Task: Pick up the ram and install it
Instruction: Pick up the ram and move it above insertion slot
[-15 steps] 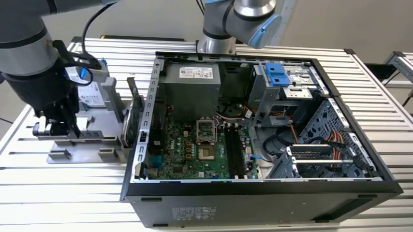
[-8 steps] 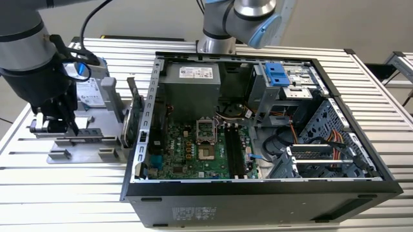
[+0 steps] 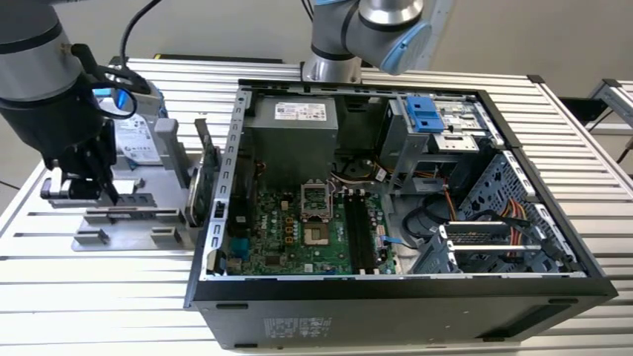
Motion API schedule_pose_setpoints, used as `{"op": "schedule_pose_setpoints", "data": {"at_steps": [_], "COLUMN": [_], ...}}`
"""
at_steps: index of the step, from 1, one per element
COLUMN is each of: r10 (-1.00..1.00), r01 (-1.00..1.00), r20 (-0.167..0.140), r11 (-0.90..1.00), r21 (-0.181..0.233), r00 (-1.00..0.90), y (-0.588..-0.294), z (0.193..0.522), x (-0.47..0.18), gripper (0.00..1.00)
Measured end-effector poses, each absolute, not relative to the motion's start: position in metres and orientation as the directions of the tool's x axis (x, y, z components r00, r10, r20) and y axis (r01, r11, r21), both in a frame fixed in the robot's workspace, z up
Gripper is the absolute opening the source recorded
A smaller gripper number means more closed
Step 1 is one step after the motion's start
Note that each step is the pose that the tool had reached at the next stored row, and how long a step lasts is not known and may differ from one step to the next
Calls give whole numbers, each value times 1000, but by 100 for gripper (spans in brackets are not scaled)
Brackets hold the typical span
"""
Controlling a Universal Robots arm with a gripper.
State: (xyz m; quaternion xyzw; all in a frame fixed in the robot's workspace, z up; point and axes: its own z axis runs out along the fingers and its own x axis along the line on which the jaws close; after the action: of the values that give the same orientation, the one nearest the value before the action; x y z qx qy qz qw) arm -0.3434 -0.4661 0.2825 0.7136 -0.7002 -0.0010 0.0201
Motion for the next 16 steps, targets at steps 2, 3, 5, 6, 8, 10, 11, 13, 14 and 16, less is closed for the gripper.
{"op": "schedule_pose_setpoints", "data": {"at_steps": [2, 3, 5, 6, 8, 10, 11, 13, 14, 16], "r10": [-999, -999, -999, -999, -999, -999, -999, -999, -999, -999], "r01": [-999, -999, -999, -999, -999, -999, -999, -999, -999, -999], "r20": [27, 27, 27, 27, 27, 27, 28, 28, 28, 28], "r11": [-19, -19, -19, -18, -19, -18, -18, -19, -19, -18], "r21": [30, 30, 30, 30, 30, 30, 30, 30, 30, 30], "r00": [19, 19, 19, 19, 19, 19, 19, 19, 19, 19], "y": [-466, -466, -466, -466, -466, -466, -466, -466, -466, -466], "z": [284, 285, 287, 288, 289, 291, 292, 293, 294, 296], "x": [-343, -343, -343, -343, -343, -343, -343, -343, -343, -343], "gripper": [0, 0, 0, 0, 0, 0, 0, 0, 0, 0]}}
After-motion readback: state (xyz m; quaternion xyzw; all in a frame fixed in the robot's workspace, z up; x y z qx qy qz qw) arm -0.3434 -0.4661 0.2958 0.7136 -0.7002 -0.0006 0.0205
